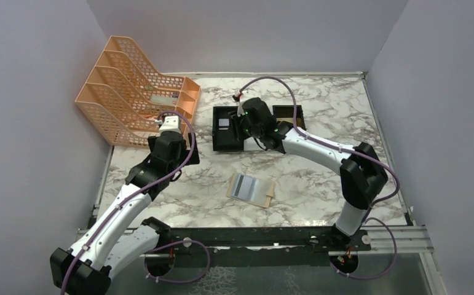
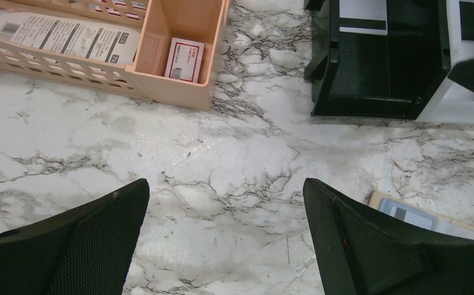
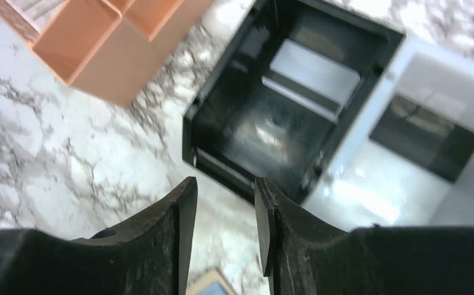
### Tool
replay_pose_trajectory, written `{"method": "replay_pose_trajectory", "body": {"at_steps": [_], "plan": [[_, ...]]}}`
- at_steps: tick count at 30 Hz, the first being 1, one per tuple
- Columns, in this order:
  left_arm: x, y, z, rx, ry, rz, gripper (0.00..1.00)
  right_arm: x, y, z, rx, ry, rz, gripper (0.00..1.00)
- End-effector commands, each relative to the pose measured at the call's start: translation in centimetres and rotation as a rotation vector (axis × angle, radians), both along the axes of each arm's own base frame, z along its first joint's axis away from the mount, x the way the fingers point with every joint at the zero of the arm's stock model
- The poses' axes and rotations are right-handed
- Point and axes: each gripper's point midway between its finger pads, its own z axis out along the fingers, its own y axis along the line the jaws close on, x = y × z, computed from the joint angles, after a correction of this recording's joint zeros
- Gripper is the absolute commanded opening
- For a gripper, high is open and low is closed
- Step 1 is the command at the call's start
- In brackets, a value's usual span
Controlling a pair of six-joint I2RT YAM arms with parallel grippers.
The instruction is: Take the credit cards out of the card holder
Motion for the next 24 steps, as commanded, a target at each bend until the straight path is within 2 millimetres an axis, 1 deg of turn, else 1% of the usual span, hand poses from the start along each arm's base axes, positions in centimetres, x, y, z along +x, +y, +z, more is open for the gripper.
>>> {"method": "replay_pose_trajectory", "body": {"at_steps": [1,3,5,7,10,13,16,17,19,24], "plan": [[0.0,-0.4,-0.1,-0.003,0.016,-0.029,0.99,-2.0,-3.4,-1.1,0.013,0.015,-0.111,0.41],[0.0,-0.6,-0.4,-0.005,0.027,-0.038,0.99,-3.5,-5.1,-1.3,0.024,0.024,-0.137,0.44],[-0.1,-1.2,-0.8,-0.017,0.042,-0.064,0.99,-5.5,-6.1,-1.9,0.05,0.057,-0.117,0.46],[-0.2,-2.3,-1.3,-0.042,0.067,-0.116,0.99,-7.7,-6.7,-2.4,0.097,0.112,-0.098,0.47],[-0.4,-4.7,-2.2,-0.119,0.126,-0.193,0.99,-11.3,-7.0,-3.9,0.18,0.219,-0.041,0.47],[-0.9,-7.6,-3.5,-0.236,0.186,-0.282,0.99,-14.7,-7.2,-5.3,0.261,0.349,-0.008,0.47],[-1.6,-10.9,-5.0,-0.36,0.246,-0.398,0.99,-17.2,-7.1,-6.4,0.342,0.451,0.022,0.46],[-1.9,-12.3,-5.3,-0.408,0.27,-0.455,0.99,-17.8,-7.1,-6.7,0.365,0.475,0.027,0.46],[-2.6,-13.8,-6.5,-0.428,0.326,-0.505,0.98,-18.6,-7.3,-7.8,0.385,0.525,0.011,0.45],[-4.1,-16.8,-9.4,-0.348,0.405,-0.578,0.93,-19.4,-7.0,-8.8,0.419,0.581,0.015,0.4]]}}
